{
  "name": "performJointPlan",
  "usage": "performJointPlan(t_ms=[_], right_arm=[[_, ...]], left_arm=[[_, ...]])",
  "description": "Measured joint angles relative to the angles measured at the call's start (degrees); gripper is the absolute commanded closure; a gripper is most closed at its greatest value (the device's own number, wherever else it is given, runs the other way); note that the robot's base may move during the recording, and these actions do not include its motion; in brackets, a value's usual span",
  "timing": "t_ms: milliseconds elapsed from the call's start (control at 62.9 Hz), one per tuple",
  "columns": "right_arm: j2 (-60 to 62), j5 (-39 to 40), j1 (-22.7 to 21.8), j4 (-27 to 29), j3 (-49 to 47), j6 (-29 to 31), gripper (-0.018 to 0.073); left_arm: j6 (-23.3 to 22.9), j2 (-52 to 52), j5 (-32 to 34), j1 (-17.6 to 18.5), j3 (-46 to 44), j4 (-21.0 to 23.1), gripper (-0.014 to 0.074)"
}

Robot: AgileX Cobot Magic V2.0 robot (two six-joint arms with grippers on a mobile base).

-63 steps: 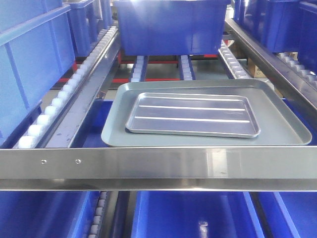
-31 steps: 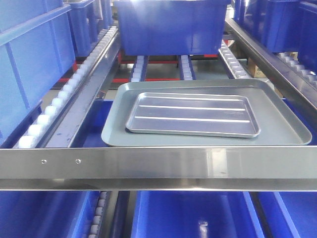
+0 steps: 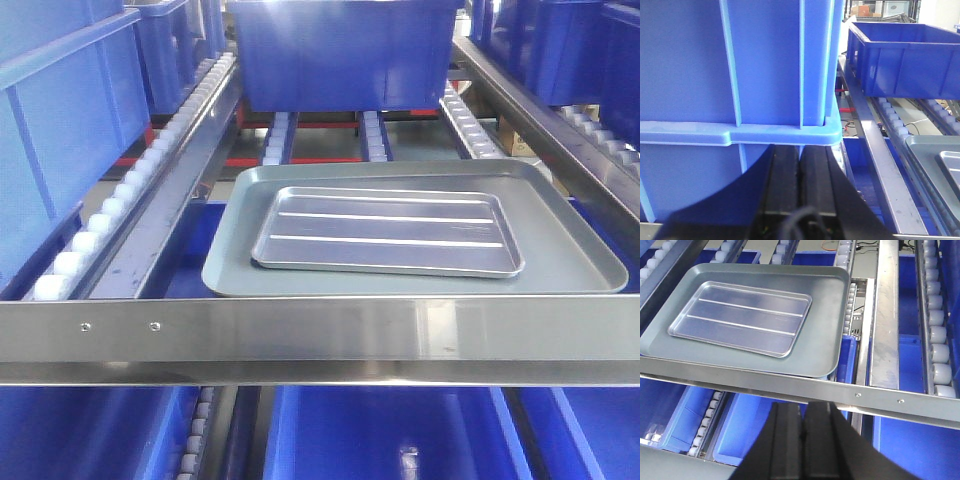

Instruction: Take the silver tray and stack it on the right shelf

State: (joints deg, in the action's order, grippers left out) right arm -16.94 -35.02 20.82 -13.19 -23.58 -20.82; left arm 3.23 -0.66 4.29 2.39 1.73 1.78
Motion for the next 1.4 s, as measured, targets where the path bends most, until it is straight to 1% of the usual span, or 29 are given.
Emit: performJointPlan(t_ms=[477,588,652,731,810,890,969,1017,1112,1176,1287,1398], right_arm=[[0.0,0.0,0.0,0.0,0.0,0.0,0.0503],[0.0,1.8,0.0,0.0,0.0,0.1,0.0503],[0.0,3.2,0.0,0.0,0.0,1.8,0.0503],[0.0,4.9,-0.8,1.3,0.0,6.9,0.0503],[0.1,6.9,-3.1,5.0,0.9,12.8,0.0503],[0.9,10.2,-7.7,11.6,3.2,18.7,0.0503],[2.9,14.9,-12.7,17.0,6.7,21.9,0.0503],[4.4,18.0,-15.5,18.9,9.0,22.8,0.0503],[8.7,21.7,-20.8,20.2,13.5,23.4,0.0503],[12.5,22.8,-23.4,20.7,16.4,23.5,0.0503],[17.1,23.6,-26.7,20.8,20.6,23.5,0.0503],[17.5,25.8,-28.0,20.3,24.0,23.6,0.0503]], left_arm=[[-0.1,0.0,0.0,0.0,0.0,0.0,0.0697],[-0.1,0.0,0.0,0.0,0.0,0.0,0.0697],[-0.1,0.0,0.0,0.0,0.0,0.0,0.0697],[-0.1,0.0,0.0,0.0,0.0,0.0,0.0697],[-0.1,0.0,0.0,0.0,0.0,0.0,0.0697],[-0.1,0.0,0.1,0.0,0.0,0.0,0.0697],[-0.1,0.0,0.1,0.0,0.0,0.0,0.0697],[-0.1,0.0,0.1,0.0,0.0,0.0,0.0697],[-0.1,0.0,0.1,0.0,0.0,0.0,0.0697],[-0.1,0.0,0.1,0.0,0.0,0.0,0.0697],[-0.1,0.0,0.1,0.0,0.0,0.0,0.0697],[-0.1,0.0,0.2,0.0,0.0,0.0,0.0697]])
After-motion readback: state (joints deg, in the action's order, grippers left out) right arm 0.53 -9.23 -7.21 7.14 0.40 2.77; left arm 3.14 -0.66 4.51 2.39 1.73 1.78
